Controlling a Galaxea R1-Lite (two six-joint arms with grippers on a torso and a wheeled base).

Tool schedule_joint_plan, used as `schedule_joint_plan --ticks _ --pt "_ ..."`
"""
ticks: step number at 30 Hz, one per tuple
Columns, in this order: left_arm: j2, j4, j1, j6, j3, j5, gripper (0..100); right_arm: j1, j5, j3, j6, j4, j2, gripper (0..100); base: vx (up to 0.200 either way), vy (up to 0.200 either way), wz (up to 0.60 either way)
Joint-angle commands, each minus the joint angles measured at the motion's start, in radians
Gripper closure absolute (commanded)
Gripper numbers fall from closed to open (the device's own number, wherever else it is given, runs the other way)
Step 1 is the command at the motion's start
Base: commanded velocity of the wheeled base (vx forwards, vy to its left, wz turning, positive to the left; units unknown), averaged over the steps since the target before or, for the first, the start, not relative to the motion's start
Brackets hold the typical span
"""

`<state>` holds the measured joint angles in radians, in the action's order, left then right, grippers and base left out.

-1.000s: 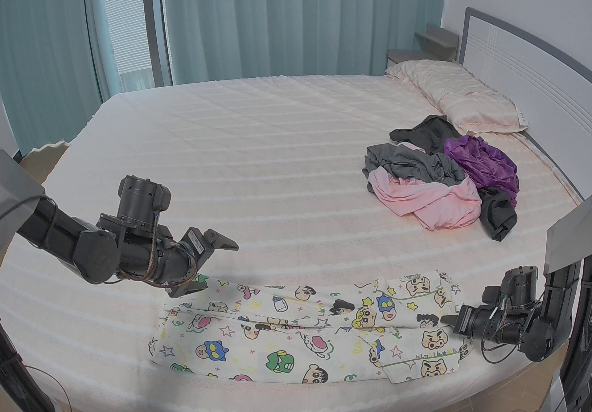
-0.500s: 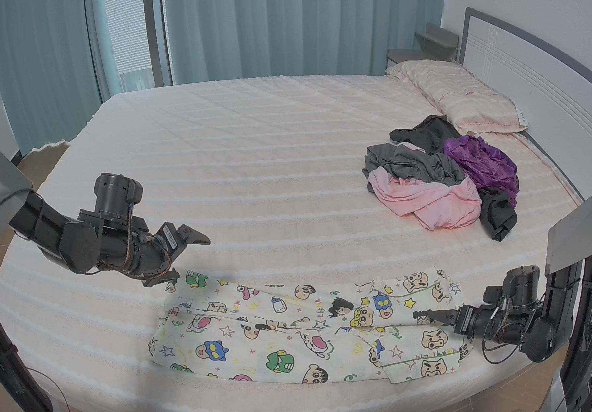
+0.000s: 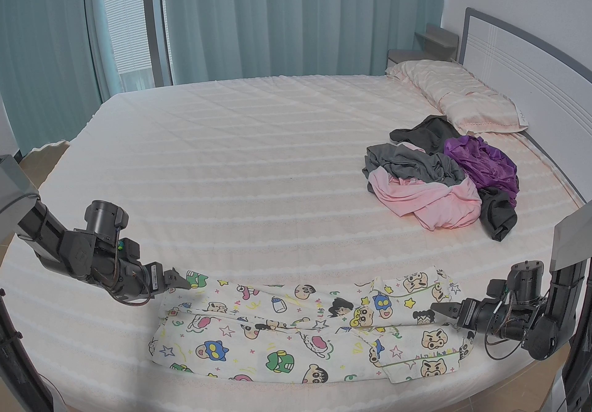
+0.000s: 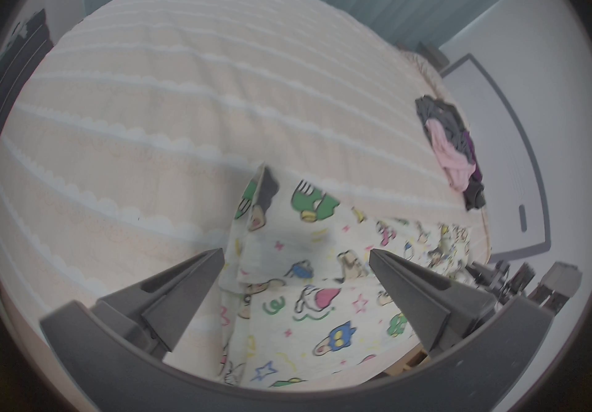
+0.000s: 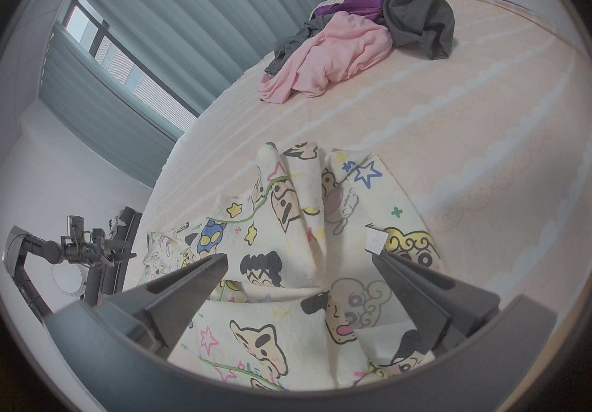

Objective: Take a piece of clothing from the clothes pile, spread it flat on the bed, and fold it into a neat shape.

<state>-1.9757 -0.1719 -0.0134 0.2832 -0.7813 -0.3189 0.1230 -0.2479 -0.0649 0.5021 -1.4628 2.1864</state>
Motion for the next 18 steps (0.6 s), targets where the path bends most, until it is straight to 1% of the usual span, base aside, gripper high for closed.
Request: schedule_joint_plan --ticks 1,2,4,13,18 --pt "-0.08 0.006 0.02 -0.032 0.005 -0.005 0 0.001 -0.001 -0.003 0.001 -0.001 -0.007 0 0.0 0.0 0.0" --pt "-0.08 0.006 0.02 -0.032 0.005 -0.005 0 0.001 -0.001 -0.003 0.001 -0.001 -0.007 0 0.0 0.0 0.0" --pt "-0.123 0.002 0.02 -0.067 -0.015 -0.005 0 0.001 -0.001 -0.003 0.001 -0.001 -0.002 0 0.0 0.0 0.0" --pt "-0.164 0.005 0.02 -0.067 -0.059 -0.008 0 0.006 -0.001 -0.003 0.001 -0.001 -0.002 0 0.0 0.0 0.0" --pt "-0.178 0.005 0.02 -0.067 -0.072 -0.051 0 0.007 -0.002 -0.003 0.001 -0.001 -0.002 0 0.0 0.0 0.0"
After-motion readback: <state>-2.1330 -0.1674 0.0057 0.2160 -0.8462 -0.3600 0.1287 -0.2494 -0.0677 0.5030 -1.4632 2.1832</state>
